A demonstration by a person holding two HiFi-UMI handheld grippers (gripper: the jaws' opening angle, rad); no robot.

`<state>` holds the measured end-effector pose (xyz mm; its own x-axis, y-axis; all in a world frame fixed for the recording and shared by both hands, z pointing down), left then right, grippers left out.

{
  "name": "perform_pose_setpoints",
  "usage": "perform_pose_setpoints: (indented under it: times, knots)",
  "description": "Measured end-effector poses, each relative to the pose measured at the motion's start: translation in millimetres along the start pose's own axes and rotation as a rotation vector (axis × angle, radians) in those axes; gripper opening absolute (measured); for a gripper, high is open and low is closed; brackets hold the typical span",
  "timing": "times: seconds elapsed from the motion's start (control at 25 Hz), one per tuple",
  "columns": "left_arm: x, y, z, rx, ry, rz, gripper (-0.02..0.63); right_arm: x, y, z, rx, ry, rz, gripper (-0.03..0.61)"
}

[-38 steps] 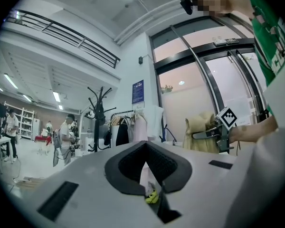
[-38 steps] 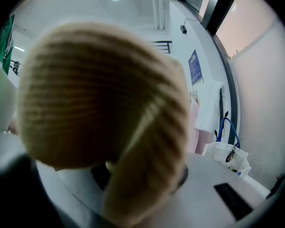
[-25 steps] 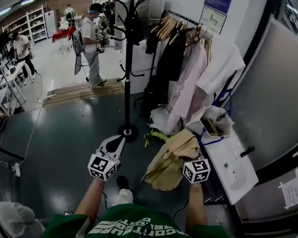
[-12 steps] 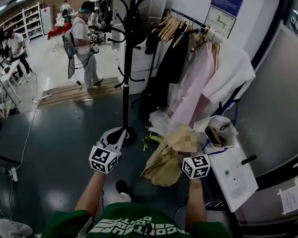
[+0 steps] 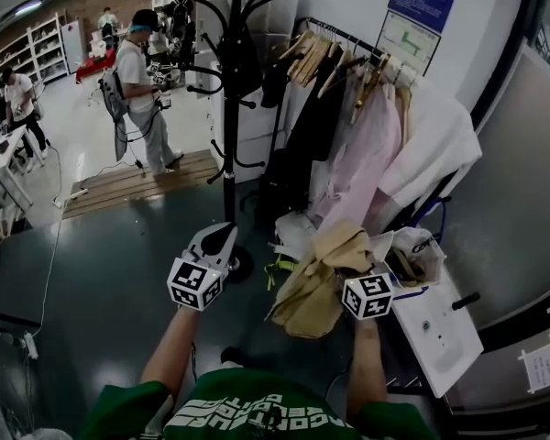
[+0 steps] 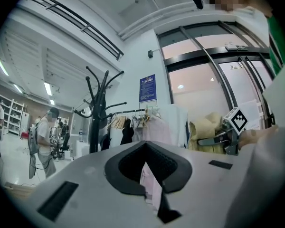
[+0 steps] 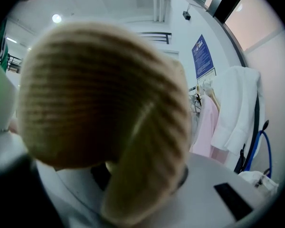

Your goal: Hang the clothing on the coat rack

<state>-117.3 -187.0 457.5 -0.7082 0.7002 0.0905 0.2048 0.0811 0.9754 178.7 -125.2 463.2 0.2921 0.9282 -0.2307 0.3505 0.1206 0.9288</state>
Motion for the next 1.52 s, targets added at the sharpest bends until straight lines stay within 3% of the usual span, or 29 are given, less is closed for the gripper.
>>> perform_pose_setpoints:
  times: [0.64, 1.12, 1.52]
  knots:
    - [-97.7, -30.6, -78.1, -0.049, 0.116, -0.048, 0.003, -106.7, -31.6, 39.7, -0.013, 0.063, 0.011, 0.069]
    - [-153.8, -25.8, -88.5, -0.032, 0.029, -0.045, 0.003, -162.2, -38.6, 85.4, 0.020, -0.024, 0.020, 0.069]
    - [-201.6, -43.6, -87.2, -0.050, -0.049, 0.003, 0.003, -199.2, -53.5, 125.9, 0.084, -0.126, 0.058, 0.069]
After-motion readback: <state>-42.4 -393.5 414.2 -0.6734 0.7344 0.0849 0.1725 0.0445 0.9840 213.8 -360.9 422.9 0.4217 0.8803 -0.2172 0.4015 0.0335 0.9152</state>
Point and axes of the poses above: the fingertips, and each gripper's own axes: x backward along the fingers, z to its right, y out of its underside, the point moved 6 cm from there along x, backward along the fingers, and after that the axes turned 11 degrees about x, right-handed, at the moved point
